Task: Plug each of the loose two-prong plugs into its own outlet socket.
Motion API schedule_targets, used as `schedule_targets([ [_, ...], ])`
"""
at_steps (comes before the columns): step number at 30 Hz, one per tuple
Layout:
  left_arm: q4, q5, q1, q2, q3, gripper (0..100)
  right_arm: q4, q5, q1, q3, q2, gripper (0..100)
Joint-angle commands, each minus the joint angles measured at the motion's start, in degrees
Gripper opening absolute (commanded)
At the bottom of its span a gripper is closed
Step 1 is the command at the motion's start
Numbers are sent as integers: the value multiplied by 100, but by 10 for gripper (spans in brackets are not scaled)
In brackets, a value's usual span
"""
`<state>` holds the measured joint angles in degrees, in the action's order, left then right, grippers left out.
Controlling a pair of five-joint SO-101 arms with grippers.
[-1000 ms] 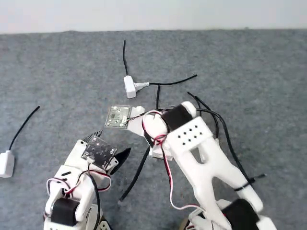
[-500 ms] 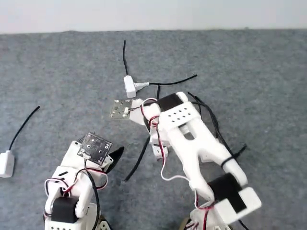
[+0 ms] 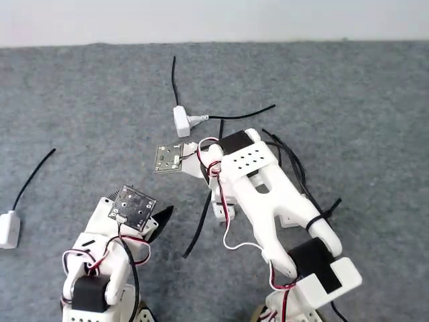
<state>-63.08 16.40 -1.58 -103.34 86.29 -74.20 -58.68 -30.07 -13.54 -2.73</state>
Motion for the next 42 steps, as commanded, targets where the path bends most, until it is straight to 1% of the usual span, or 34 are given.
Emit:
schedule_targets([
  [1,202,18,-18,-62,-57,337,356,-53,-66,-53,40,10],
  [5,202,18,-18,-62,-57,337,620,-44,-84,-255,40,10],
  [8,202,18,-18,-62,-57,337,629,53,-101,-264,40,10],
  [22,202,18,-18,-62,-48,337,629,53,-127,-510,40,10],
  [26,202,18,-18,-62,-48,337,637,26,-57,-510,40,10],
  [33,202,18,-18,-62,-40,337,1235,18,-22,-985,31,10],
  [38,202,18,-18,-62,-40,337,1235,-185,-4,-1029,22,10],
  [42,211,18,-18,-62,-40,337,1262,-220,207,-1002,-180,10],
])
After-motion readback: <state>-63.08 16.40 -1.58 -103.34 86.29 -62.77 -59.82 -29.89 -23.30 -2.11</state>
